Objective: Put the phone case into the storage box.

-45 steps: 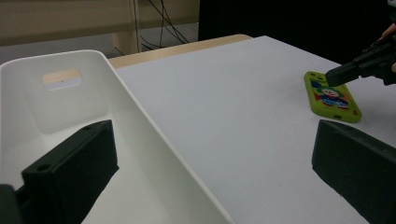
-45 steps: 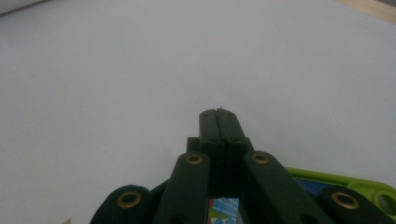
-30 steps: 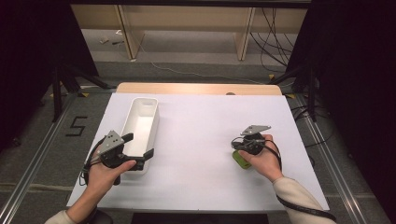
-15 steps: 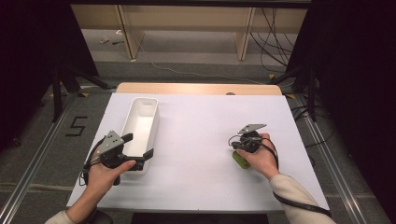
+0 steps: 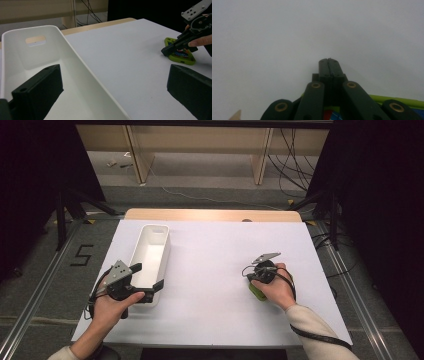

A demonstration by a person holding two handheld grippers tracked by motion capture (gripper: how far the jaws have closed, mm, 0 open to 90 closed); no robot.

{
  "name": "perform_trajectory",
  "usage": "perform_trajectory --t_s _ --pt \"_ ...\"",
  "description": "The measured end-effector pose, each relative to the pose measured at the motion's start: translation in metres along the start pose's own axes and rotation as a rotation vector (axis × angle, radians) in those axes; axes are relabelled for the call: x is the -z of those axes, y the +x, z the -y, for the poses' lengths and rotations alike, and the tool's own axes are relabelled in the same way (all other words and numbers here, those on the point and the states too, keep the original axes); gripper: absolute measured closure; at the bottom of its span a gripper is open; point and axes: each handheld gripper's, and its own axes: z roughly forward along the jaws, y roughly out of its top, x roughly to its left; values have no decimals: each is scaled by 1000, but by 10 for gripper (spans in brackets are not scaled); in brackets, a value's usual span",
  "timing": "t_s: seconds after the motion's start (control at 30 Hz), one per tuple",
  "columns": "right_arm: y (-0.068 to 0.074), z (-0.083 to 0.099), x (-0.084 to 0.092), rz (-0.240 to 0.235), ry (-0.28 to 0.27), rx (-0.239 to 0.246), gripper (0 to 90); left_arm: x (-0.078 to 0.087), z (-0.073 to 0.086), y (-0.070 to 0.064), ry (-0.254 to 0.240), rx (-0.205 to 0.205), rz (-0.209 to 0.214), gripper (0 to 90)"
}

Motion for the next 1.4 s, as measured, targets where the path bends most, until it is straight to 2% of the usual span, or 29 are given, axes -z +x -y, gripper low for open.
perform_trajectory --t_s 1.03,1.4 --pt "-1 -2 1 -23 50 -52 900 2 1 1 -1 -1 -7 0" --pt "-1 -4 4 -49 98 -50 900 3 1 1 -1 3 -8 0"
